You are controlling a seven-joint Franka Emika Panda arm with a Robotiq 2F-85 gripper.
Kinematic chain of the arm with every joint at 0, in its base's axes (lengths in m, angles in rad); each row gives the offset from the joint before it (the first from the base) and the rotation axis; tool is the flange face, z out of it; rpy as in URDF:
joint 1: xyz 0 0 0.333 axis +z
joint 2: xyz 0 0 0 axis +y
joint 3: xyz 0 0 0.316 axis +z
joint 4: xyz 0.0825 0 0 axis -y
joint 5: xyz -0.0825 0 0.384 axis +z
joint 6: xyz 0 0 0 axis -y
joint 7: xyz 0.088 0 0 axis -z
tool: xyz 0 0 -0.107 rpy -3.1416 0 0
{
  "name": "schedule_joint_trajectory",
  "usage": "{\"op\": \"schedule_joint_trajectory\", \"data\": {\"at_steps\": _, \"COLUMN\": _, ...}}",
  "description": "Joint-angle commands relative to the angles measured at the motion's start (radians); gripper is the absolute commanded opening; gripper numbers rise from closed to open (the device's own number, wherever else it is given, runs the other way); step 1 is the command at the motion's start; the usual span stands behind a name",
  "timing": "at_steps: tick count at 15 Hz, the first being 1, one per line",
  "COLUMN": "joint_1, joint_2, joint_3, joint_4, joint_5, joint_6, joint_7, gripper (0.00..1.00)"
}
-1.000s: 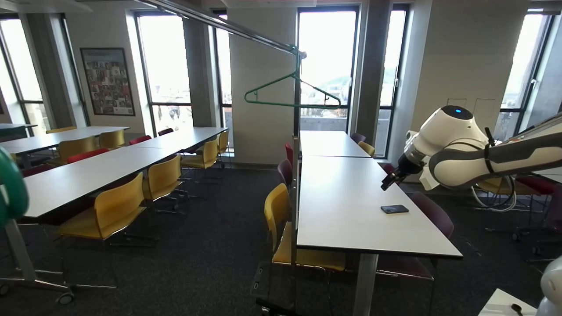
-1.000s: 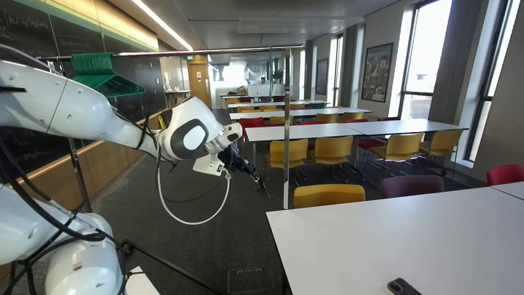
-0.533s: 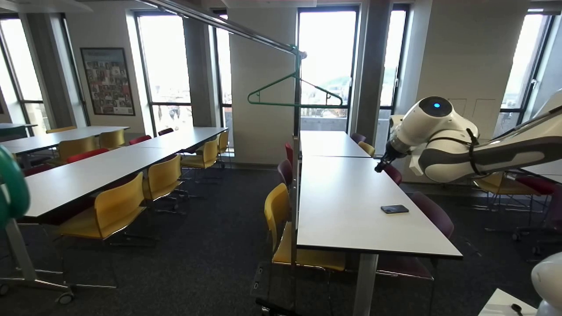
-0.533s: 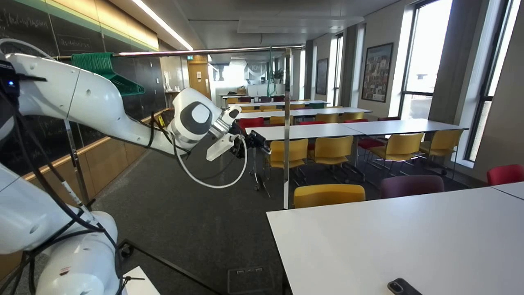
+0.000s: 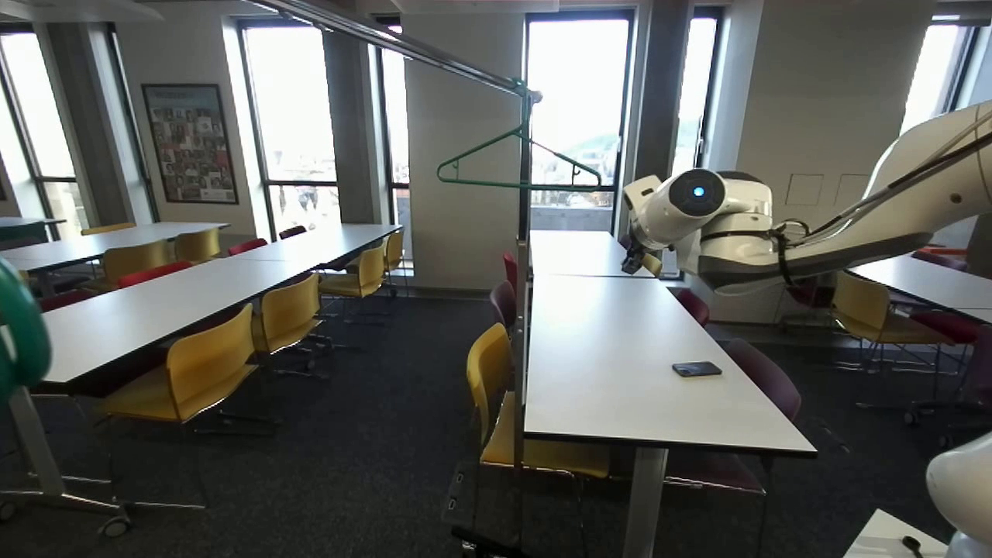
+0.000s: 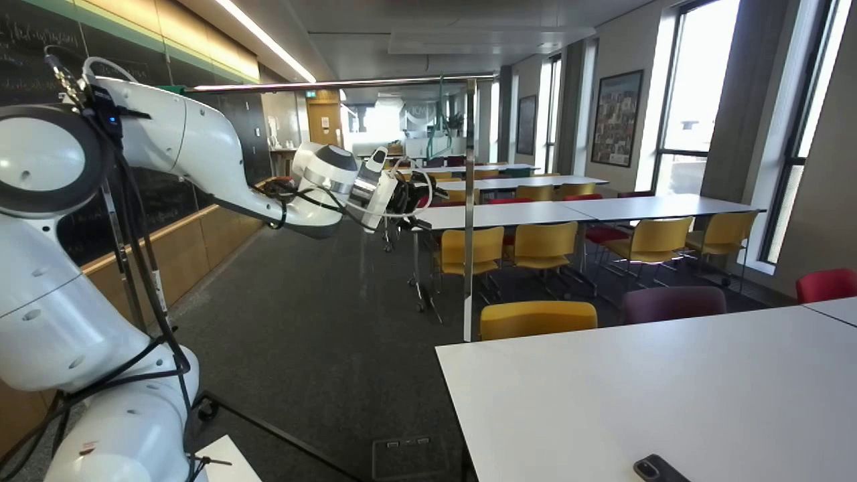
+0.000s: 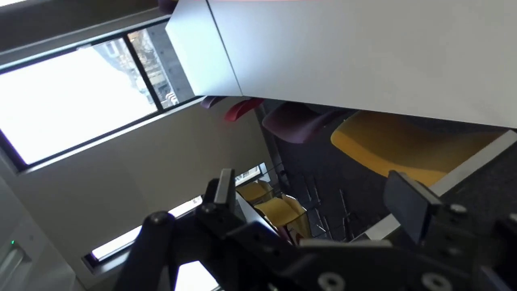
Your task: Remove one hanger from the rail and put it on the table.
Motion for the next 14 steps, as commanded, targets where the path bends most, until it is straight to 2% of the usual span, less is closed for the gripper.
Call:
{"op": "schedule_joint_trajectory", "data": {"at_steps": 1, "joint_1": -0.065, "joint_2": 0.086, "joint_3": 0.11, "joint_4": 0.125, "joint_5": -0.229, "joint_6": -0.081, "joint_7": 0.045, "gripper": 1.0}}
{"op": "schedule_joint_trajectory", "data": {"at_steps": 2, "joint_1": -0.062, "joint_2": 0.094, "joint_3": 0.123, "joint_4": 0.132, "joint_5": -0.263, "joint_6": -0.091, "joint_7": 0.063, "gripper": 1.0}}
{"op": "schedule_joint_trajectory", "data": {"at_steps": 3, "joint_1": 0.157, "joint_2": 0.104, "joint_3": -0.08, "joint_4": 0.084, "joint_5": -0.241, "joint_6": -0.113, "joint_7": 0.053, "gripper": 1.0}}
{"op": "schedule_joint_trajectory", "data": {"at_steps": 6, "joint_1": 0.278, "joint_2": 0.125, "joint_3": -0.175, "joint_4": 0.084, "joint_5": -0.246, "joint_6": -0.136, "joint_7": 0.055, "gripper": 1.0}}
{"op": "schedule_joint_trajectory", "data": {"at_steps": 11, "joint_1": 0.299, "joint_2": 0.13, "joint_3": -0.203, "joint_4": 0.084, "joint_5": -0.242, "joint_6": -0.133, "joint_7": 0.053, "gripper": 1.0}}
{"op": "schedule_joint_trajectory", "data": {"at_steps": 14, "joint_1": 0.387, "joint_2": 0.159, "joint_3": -0.241, "joint_4": 0.121, "joint_5": -0.333, "joint_6": -0.2, "joint_7": 0.044, "gripper": 1.0}}
